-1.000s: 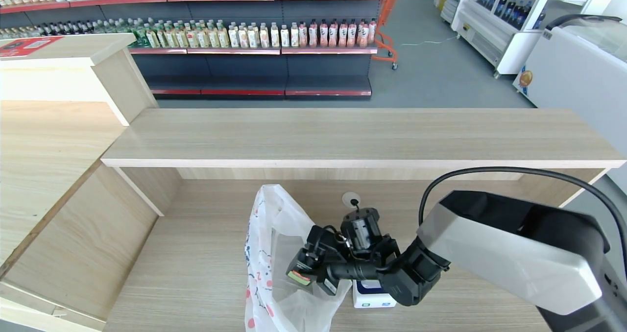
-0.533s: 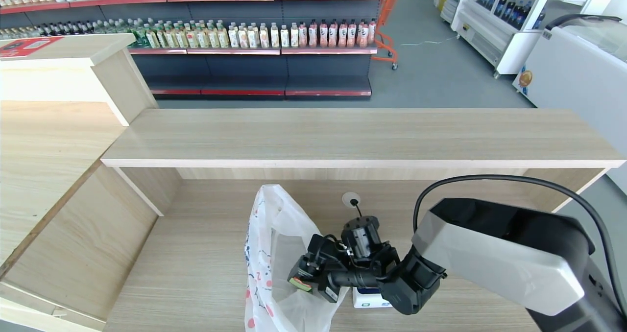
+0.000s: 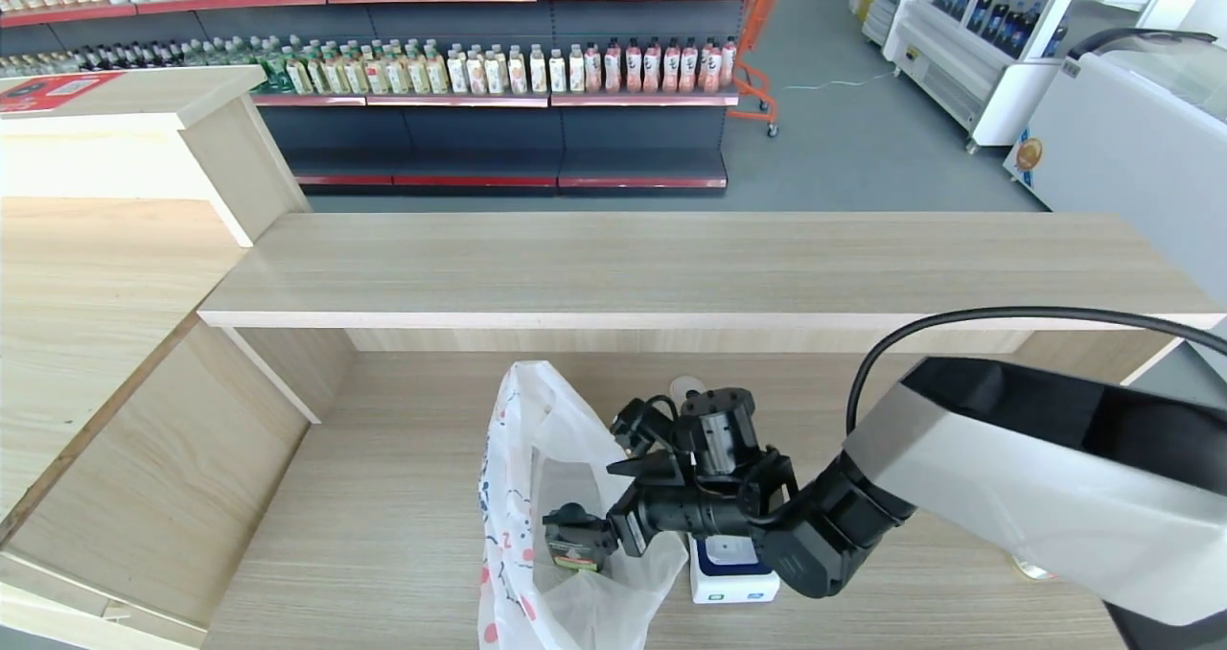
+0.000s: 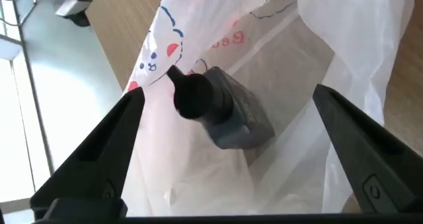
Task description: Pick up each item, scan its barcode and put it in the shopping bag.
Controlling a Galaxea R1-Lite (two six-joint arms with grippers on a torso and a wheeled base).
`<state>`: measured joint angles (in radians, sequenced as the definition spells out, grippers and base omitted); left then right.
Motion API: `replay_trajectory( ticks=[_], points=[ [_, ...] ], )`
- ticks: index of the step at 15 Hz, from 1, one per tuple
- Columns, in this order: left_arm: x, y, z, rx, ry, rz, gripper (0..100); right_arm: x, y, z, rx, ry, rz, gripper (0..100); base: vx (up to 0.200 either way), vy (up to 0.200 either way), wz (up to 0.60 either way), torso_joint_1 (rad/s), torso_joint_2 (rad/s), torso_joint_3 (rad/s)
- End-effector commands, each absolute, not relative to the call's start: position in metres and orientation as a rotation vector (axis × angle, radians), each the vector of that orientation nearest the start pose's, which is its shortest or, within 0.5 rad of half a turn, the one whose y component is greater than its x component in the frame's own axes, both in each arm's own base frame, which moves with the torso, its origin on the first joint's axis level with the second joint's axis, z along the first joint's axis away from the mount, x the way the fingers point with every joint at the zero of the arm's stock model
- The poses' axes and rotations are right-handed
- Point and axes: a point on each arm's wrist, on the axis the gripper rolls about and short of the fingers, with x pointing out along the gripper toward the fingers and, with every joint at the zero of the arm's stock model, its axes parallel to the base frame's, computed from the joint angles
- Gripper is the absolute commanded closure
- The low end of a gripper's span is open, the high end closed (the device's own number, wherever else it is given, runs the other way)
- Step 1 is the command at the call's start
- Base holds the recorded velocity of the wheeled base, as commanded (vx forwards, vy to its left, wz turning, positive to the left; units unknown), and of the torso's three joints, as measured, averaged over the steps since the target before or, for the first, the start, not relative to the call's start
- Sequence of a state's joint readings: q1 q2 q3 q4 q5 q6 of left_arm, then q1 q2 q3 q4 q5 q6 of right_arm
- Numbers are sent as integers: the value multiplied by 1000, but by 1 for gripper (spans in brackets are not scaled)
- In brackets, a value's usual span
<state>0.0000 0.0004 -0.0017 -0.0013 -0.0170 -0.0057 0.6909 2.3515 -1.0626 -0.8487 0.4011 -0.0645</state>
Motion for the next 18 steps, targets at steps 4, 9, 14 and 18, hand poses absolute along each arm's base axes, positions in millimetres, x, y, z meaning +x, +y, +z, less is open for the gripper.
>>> replay_trajectory(
  ticks=[4,9,14,18],
  points=[
    [-23,0,76,-6,-3,-17,0,318,204,57,42,527,899,0,0,0,0,0,0,0],
    [-23,0,76,-6,-3,-17,0,306,122,118,235,478,690,0,0,0,0,0,0,0],
    [-23,0,76,-6,-3,-17,0,215,51,182,128,362,512,0,0,0,0,0,0,0],
    [-23,0,76,-6,-3,-17,0,163,20,165,39,359,345,0,0,0,0,0,0,0]
  ],
)
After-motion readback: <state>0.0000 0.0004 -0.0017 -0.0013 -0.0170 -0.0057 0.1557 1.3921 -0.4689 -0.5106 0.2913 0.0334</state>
